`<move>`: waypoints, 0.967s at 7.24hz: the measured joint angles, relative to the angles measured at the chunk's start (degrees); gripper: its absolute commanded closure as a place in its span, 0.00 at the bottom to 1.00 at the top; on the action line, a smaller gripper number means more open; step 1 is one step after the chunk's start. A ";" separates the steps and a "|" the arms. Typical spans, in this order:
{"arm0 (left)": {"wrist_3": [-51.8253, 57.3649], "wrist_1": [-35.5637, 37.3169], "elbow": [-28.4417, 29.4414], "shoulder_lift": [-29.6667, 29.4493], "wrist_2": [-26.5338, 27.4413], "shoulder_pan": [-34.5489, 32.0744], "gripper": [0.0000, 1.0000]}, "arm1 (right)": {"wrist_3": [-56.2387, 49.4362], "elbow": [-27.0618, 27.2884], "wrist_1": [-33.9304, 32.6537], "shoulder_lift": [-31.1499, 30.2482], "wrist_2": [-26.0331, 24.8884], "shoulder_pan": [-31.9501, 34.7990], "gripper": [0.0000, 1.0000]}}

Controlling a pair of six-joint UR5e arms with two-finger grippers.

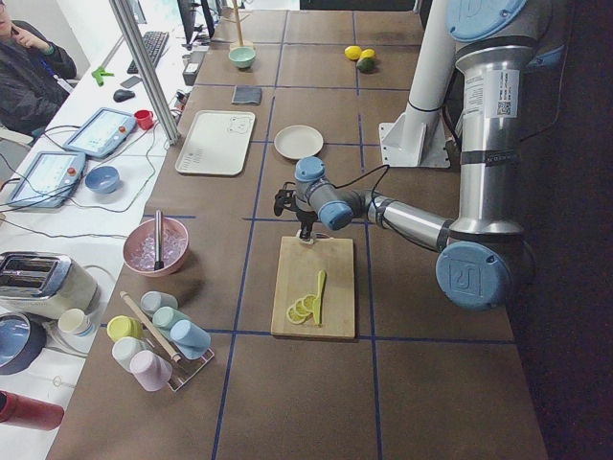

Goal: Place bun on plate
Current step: 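Lift the bun with the left gripper and carry it over the plate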

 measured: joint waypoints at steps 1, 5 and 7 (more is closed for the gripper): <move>-0.10 3.25 -1.73 -1.23 -0.05 -0.11 0.67 | 0.01 0.00 0.00 0.00 0.02 0.00 0.01; -10.22 28.74 -4.05 -24.65 0.47 3.67 0.67 | 0.09 0.00 0.00 -0.01 0.09 0.00 0.01; -20.83 31.12 6.10 -39.53 5.60 10.18 0.67 | 0.12 -0.10 0.00 -0.01 0.07 0.00 0.01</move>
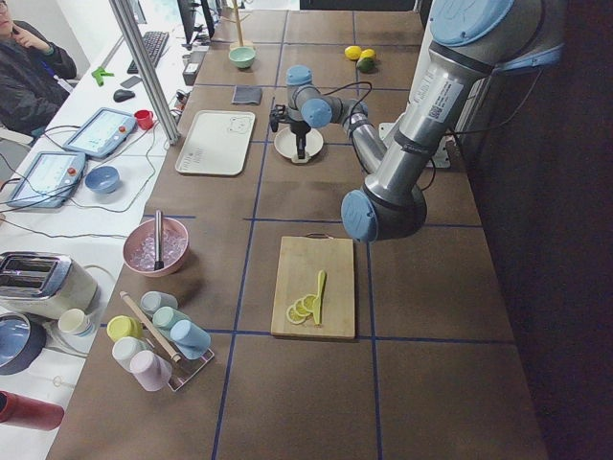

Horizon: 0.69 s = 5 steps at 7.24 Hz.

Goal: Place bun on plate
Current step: 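Lift the bun with the left gripper and carry it over the plate, then lower the bun onto the plate and open the left gripper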

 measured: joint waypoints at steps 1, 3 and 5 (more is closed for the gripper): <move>-3.63 -2.41 5.58 -5.05 1.87 1.90 0.67 | -0.01 -0.09 -0.02 0.00 -0.04 0.00 0.01; -7.68 -9.86 14.33 -10.34 2.97 4.25 0.59 | 0.04 -0.15 -0.07 0.00 -0.03 0.00 0.01; -8.55 -12.43 18.24 -12.48 3.17 5.66 0.01 | 0.07 -0.16 -0.09 0.00 -0.04 0.00 0.01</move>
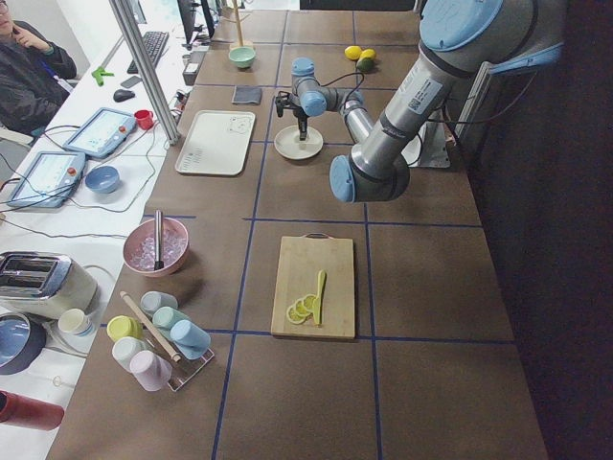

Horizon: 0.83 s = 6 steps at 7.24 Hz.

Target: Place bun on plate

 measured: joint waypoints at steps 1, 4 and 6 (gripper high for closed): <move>0.15 -0.23 0.55 -0.18 0.02 0.45 0.00 | 0.00 -0.03 0.00 0.00 0.02 0.00 0.01; 2.05 1.01 -1.92 0.59 -0.17 -0.38 0.00 | 0.00 -0.04 0.00 0.00 0.04 0.00 0.00; 10.36 8.51 -12.75 6.79 -0.70 -3.16 0.00 | -0.07 -0.01 0.00 0.00 0.02 0.00 0.00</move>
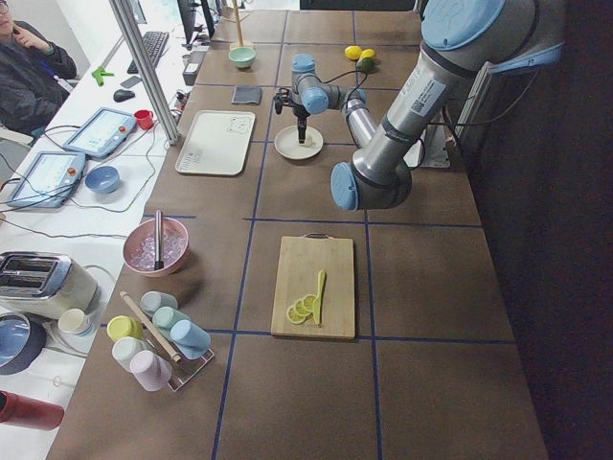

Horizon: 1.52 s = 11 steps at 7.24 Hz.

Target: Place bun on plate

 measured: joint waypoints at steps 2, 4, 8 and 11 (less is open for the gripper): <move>16.79 8.94 -14.85 12.45 -3.95 -7.17 0.00 | -0.07 0.03 0.05 0.00 -0.04 0.00 0.00; 38.67 11.59 -22.72 27.04 -9.33 -20.24 0.00 | -0.02 0.11 0.09 0.00 -0.11 0.00 0.00; 72.04 11.32 -16.14 42.42 -18.55 -48.91 0.00 | 0.58 0.30 0.11 0.13 -0.02 -0.06 0.00; 79.76 10.71 -8.83 48.01 -25.11 -57.29 0.00 | 1.02 0.36 0.12 0.21 -0.03 -0.12 0.00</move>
